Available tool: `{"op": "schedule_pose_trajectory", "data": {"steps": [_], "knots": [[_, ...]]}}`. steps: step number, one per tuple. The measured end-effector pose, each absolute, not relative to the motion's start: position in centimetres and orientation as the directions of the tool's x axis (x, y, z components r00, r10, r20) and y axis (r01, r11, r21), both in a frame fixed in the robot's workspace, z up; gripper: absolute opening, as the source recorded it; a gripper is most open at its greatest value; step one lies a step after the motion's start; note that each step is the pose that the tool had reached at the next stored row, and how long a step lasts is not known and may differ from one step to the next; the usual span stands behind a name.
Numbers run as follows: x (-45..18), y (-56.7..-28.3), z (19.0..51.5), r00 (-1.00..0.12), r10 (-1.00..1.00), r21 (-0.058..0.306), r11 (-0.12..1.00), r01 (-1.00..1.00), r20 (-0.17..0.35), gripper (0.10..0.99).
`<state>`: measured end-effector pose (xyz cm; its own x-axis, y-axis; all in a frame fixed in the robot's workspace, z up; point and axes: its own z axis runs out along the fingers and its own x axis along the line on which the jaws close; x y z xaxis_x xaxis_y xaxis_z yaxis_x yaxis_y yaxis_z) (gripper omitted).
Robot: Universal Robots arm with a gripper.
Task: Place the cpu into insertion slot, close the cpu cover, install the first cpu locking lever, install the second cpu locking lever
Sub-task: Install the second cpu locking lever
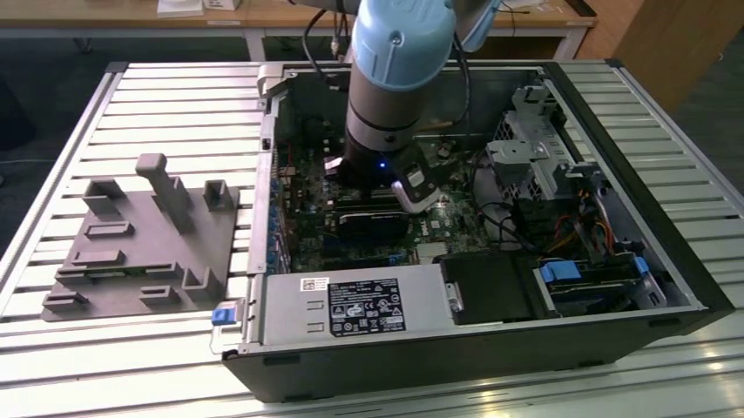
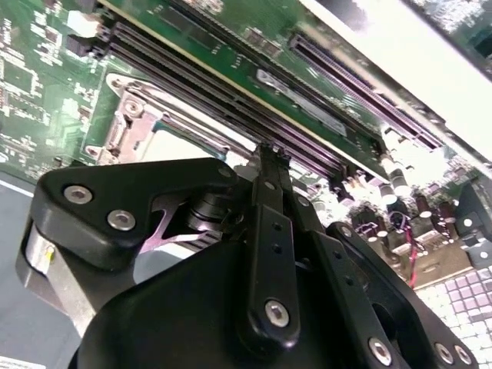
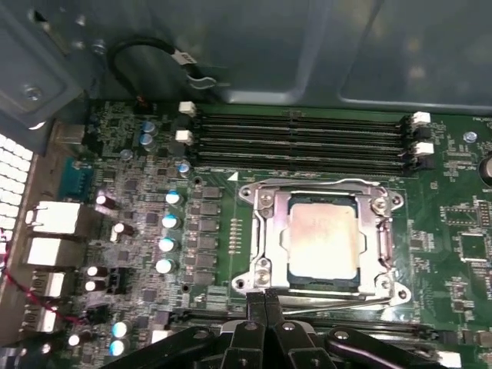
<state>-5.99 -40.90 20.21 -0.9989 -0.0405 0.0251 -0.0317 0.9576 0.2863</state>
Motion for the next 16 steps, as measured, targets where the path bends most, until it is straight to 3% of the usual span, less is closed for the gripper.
{"op": "schedule_pose_trajectory", "data": {"steps": [16], "knots": [[-6.76,-41.71,19.61,-0.999,-0.042,0.347,0.937,-0.036,0.010,0.106]]}}
